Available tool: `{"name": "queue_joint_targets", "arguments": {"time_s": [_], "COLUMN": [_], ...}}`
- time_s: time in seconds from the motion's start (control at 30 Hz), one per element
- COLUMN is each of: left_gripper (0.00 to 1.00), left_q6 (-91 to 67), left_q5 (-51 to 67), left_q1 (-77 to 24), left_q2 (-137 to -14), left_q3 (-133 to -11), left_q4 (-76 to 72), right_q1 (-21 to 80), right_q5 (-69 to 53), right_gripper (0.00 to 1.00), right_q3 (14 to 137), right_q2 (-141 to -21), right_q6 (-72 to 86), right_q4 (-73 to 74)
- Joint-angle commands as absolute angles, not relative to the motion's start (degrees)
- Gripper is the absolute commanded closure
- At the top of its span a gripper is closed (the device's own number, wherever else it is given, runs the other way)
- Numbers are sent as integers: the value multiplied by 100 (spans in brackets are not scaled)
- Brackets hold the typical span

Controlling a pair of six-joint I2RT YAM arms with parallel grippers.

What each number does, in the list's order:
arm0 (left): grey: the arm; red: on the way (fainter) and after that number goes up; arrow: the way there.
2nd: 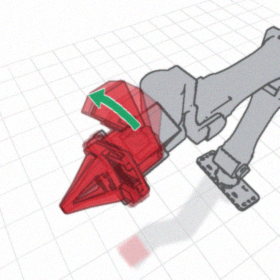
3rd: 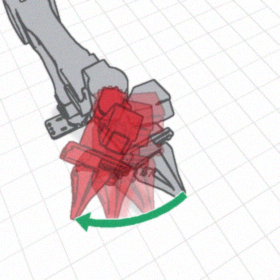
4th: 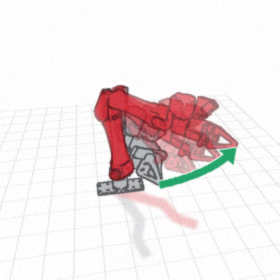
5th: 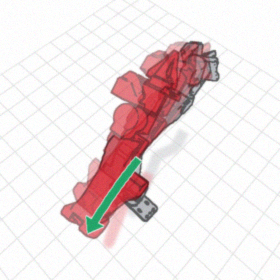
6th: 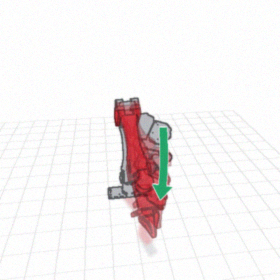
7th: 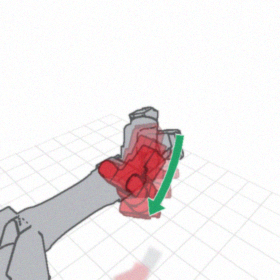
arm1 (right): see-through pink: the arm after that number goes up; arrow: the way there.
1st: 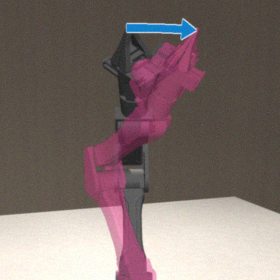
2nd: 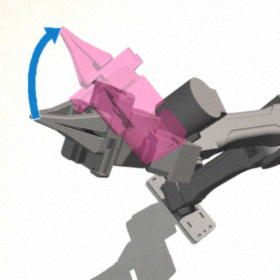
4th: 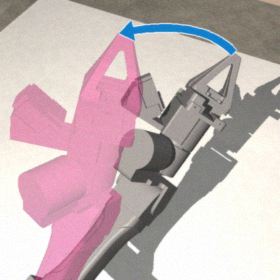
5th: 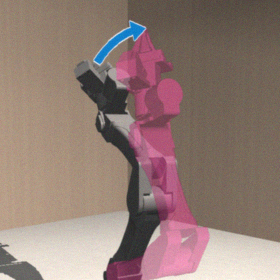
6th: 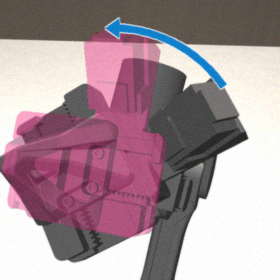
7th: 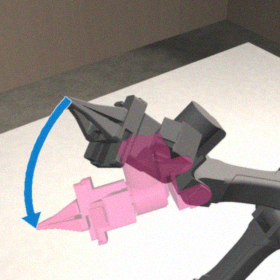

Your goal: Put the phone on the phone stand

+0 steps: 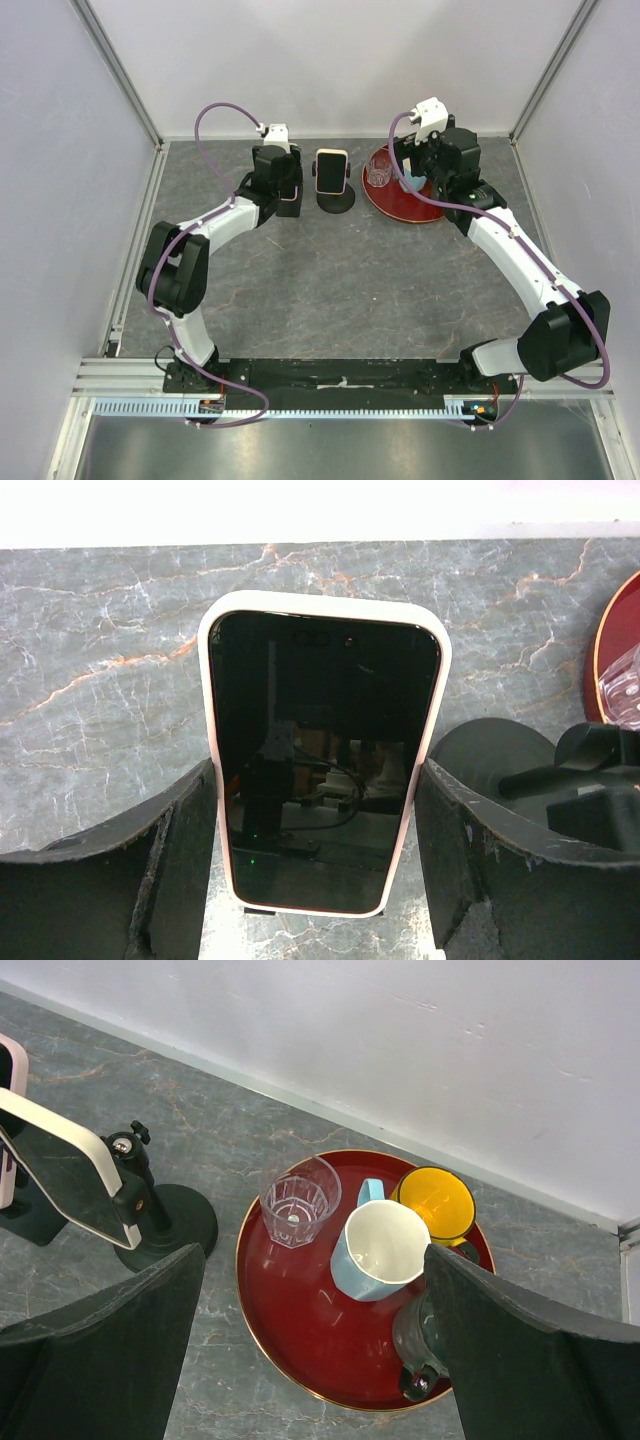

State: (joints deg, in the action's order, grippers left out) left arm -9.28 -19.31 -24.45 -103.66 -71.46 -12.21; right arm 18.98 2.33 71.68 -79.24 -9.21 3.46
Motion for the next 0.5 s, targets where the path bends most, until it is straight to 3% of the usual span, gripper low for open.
{"name": "queue_joint_targets", "arguments": {"time_s": [0.0, 0.47], "left_gripper": [98, 98], "left_q6": [-870, -940], "left_q5": [-1951, -2083], "left_q1": [-2452, -2452], "left_q2": [-10046, -10213], "left_q3": [-7137, -7163], "left_q4": [-1898, -1960], "right_q1": [1881, 1881], "right_q5": [167, 176], "right_gripper": [2, 2], "right_q3": [7189, 7189], "right_q2": [-7893, -7910], "right_q6": [-870, -870], "right_q4": [123, 123]}}
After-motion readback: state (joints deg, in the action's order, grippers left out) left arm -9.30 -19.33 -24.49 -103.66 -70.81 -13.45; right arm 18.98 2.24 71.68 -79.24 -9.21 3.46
